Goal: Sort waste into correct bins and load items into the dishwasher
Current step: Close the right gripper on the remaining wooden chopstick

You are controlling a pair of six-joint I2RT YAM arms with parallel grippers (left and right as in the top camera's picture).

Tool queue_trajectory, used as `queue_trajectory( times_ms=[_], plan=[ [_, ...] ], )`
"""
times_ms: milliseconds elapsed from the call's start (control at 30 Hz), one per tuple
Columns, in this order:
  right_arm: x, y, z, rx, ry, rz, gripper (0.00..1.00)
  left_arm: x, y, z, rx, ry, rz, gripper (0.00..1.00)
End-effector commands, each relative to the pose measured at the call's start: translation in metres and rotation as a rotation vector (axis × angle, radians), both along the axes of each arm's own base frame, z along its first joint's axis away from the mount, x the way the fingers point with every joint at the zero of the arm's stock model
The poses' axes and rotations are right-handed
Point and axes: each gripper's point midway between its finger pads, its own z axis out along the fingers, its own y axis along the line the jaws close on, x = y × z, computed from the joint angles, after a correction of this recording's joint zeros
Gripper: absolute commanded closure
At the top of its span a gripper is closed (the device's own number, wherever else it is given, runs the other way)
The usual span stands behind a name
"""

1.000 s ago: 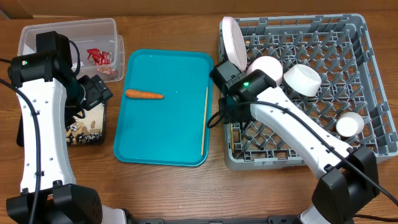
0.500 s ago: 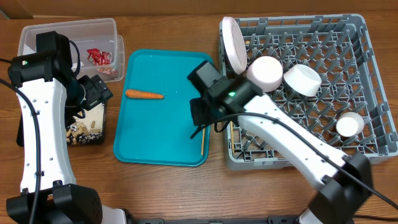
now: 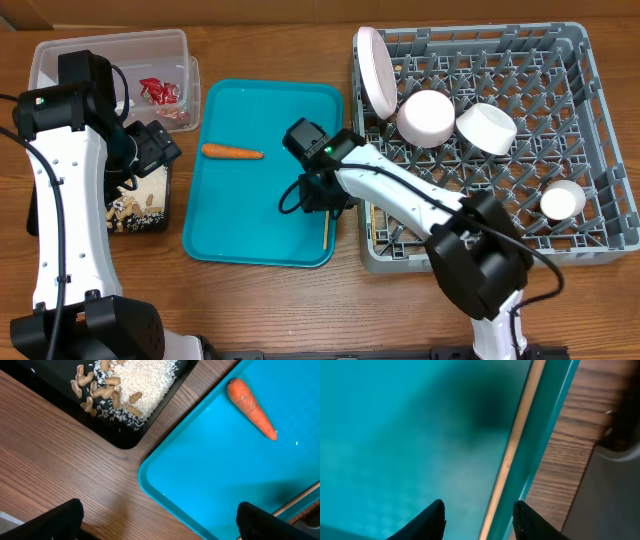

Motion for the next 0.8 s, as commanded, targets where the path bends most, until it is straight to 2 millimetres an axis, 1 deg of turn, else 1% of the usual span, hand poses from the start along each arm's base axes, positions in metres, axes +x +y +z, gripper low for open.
queue_trajectory(
  times_ms=[0,133,400,533,600,767],
  plan=[
    [0.0,-0.001,-0.013,-0.026,0.01,-0.013,0.53,-0.002,-0.002,0.004,-0.003,-0.015,0.005,0.0],
    [0.004,-0.002,-0.023,-0.042,0.0,-0.019,0.53,-0.002,-0.002,0.004,-0.003,-0.015,0.005,0.0],
    [-0.004,-0.003,-0.046,-0.069,0.055,-0.014,0.53,-0.002,-0.002,0.004,-0.003,-0.015,0.005,0.0],
    [-0.004,-0.003,-0.047,-0.07,0.057,-0.015,0.55,-0.002,-0.002,0.004,-0.003,-0.015,0.005,0.0],
    [-0.004,-0.003,-0.047,-0.07,0.057,-0.014,0.6,-0.002,-0.002,0.004,-0.003,-0.015,0.005,0.0],
    [-0.005,-0.002,-0.047,-0.071,0.057,-0.01,0.82,-0.002,-0.002,0.004,-0.003,-0.015,0.005,0.0]
  ],
)
